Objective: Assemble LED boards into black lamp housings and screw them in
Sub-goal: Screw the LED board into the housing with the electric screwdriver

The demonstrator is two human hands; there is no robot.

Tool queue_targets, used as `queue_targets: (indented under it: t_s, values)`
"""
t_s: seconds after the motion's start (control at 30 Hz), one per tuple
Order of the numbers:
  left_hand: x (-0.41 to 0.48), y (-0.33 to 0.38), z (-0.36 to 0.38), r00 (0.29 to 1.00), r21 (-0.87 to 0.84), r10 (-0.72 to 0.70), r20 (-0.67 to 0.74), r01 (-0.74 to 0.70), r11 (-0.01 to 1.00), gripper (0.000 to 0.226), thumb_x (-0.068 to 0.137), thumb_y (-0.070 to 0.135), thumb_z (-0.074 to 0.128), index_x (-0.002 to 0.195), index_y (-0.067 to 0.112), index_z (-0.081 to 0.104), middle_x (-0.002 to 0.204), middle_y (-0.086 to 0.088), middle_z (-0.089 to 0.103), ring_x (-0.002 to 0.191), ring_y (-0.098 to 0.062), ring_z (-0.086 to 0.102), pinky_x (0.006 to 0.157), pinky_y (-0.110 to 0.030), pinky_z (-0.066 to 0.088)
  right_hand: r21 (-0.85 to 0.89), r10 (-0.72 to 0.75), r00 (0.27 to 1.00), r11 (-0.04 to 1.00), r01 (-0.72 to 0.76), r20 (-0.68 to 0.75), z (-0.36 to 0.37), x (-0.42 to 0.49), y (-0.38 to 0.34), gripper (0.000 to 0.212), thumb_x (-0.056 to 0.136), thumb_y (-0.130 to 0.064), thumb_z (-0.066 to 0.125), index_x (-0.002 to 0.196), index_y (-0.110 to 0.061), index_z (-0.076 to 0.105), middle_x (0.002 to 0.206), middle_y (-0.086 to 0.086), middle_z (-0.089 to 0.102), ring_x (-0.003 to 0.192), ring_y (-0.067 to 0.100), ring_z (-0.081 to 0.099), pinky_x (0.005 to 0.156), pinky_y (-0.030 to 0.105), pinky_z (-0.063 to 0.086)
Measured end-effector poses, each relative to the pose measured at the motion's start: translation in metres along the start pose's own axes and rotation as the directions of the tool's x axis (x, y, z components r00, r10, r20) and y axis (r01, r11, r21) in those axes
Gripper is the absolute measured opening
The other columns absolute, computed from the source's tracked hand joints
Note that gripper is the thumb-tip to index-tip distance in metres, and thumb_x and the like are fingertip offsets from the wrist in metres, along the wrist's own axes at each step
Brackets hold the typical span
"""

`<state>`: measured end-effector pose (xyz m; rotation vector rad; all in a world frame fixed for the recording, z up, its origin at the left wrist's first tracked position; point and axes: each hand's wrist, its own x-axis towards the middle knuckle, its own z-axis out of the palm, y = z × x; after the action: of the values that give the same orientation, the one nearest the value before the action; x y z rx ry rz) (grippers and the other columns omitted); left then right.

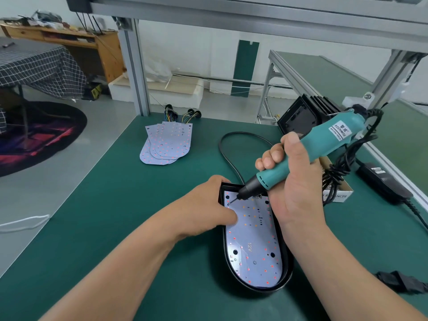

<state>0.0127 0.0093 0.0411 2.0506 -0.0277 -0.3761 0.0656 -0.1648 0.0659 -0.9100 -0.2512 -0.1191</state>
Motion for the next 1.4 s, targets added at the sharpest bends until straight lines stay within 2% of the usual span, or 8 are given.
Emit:
queue_targets:
  t_s: [0.2, 0.3, 0.53, 0.73, 0.93, 1.1, 1.23, 1.4]
  values:
    - [-0.001, 0.002, 0.0, 1.0, -0.003, -0.015, -0.003, 0.015, 1.0, 0.053, 0.069, 0.031, 0.073, 0.119, 0.031, 0.054, 0.116, -0.014, 0.069, 0.094, -0.033, 0.066, 0.079, -0.045, 0.052, -0.062, -0.013, 0.963, 0.998, 0.031, 0.269, 0.011, -0.005, -0.005, 0.023, 0.098, -0.03, 0.073, 0.094, -0.017, 0.055, 0.071, 0.002, 0.045, 0.061, 0.02, 0.047, 0.066, 0.034, 0.048]
    - [-0.001, 0.003, 0.0, 1.0, 0.003, -0.017, -0.004, 0.017, 1.0, 0.055, 0.067, 0.032, 0.073, 0.119, 0.03, 0.054, 0.117, -0.017, 0.066, 0.082, -0.019, 0.056, 0.073, -0.038, 0.044, -0.12, 0.012, 0.922, 0.992, 0.037, 0.387, 0.015, -0.008, -0.006, 0.033, 0.087, -0.045, 0.082, 0.093, -0.021, 0.06, 0.073, 0.003, 0.045, 0.062, 0.022, 0.047, 0.066, 0.036, 0.046]
    - [0.002, 0.001, 0.0, 1.0, -0.003, -0.017, -0.009, 0.017, 1.0, 0.051, 0.069, 0.03, 0.073, 0.117, 0.028, 0.054, 0.091, 0.001, 0.055, 0.074, -0.016, 0.049, 0.067, -0.036, 0.039, -0.164, 0.064, 0.911, 0.986, 0.004, 0.407, 0.014, -0.006, -0.007, 0.042, 0.085, -0.051, 0.082, 0.088, -0.019, 0.054, 0.07, 0.002, 0.043, 0.061, 0.022, 0.048, 0.072, 0.042, 0.052]
    - [0.0, 0.004, -0.002, 1.0, -0.007, -0.018, 0.008, 0.018, 1.0, 0.046, 0.072, 0.027, 0.074, 0.114, 0.025, 0.055, 0.089, -0.001, 0.052, 0.074, -0.019, 0.048, 0.068, -0.036, 0.037, -0.153, 0.071, 0.881, 0.988, 0.002, 0.468, 0.011, -0.006, -0.007, 0.049, 0.083, -0.051, 0.084, 0.103, -0.014, 0.058, 0.071, 0.005, 0.047, 0.067, 0.025, 0.05, 0.083, 0.05, 0.052]
    - [0.0, 0.0, -0.002, 1.0, -0.015, -0.007, 0.0, 0.007, 1.0, 0.054, 0.069, 0.029, 0.074, 0.12, 0.029, 0.057, 0.114, -0.004, 0.072, 0.11, -0.028, 0.069, 0.099, -0.056, 0.056, -0.04, -0.08, 0.959, 0.995, 0.094, 0.271, 0.007, 0.0, -0.03, 0.05, 0.087, -0.055, 0.077, 0.113, -0.016, 0.059, 0.081, 0.004, 0.056, 0.076, 0.023, 0.059, 0.076, 0.041, 0.057]
    - [0.001, -0.004, -0.005, 1.0, -0.053, 0.009, -0.014, -0.01, 0.999, 0.056, 0.068, 0.031, 0.077, 0.121, 0.034, 0.057, 0.11, 0.005, 0.075, 0.108, -0.021, 0.071, 0.101, -0.053, 0.056, -0.11, -0.074, 0.997, 0.992, 0.069, -0.037, -0.041, 0.017, -0.069, 0.041, 0.092, -0.055, 0.072, 0.102, -0.016, 0.064, 0.086, 0.003, 0.061, 0.07, 0.018, 0.06, 0.057, 0.029, 0.051]
    - [0.002, -0.005, -0.007, 0.999, -0.108, 0.004, -0.039, -0.008, 0.994, 0.056, 0.069, 0.03, 0.074, 0.123, 0.03, 0.06, 0.115, 0.003, 0.076, 0.111, -0.021, 0.072, 0.1, -0.051, 0.057, -0.206, 0.09, 0.948, 0.966, -0.158, -0.306, -0.098, 0.031, -0.083, 0.021, 0.105, -0.034, 0.057, 0.097, -0.015, 0.057, 0.079, 0.005, 0.061, 0.06, 0.018, 0.058, 0.049, 0.027, 0.052]
    - [0.006, -0.004, -0.008, 0.998, -0.101, -0.008, -0.065, 0.001, 0.995, 0.041, 0.073, 0.031, 0.067, 0.111, 0.018, 0.069, 0.106, -0.006, 0.076, 0.091, -0.02, 0.069, 0.08, -0.038, 0.053, -0.543, 0.109, 0.914, 0.774, -0.325, -0.392, -0.169, 0.034, -0.1, 0.013, 0.102, -0.017, 0.067, 0.1, -0.009, 0.056, 0.094, 0.013, 0.061, 0.061, 0.024, 0.072, 0.048, 0.035, 0.059]
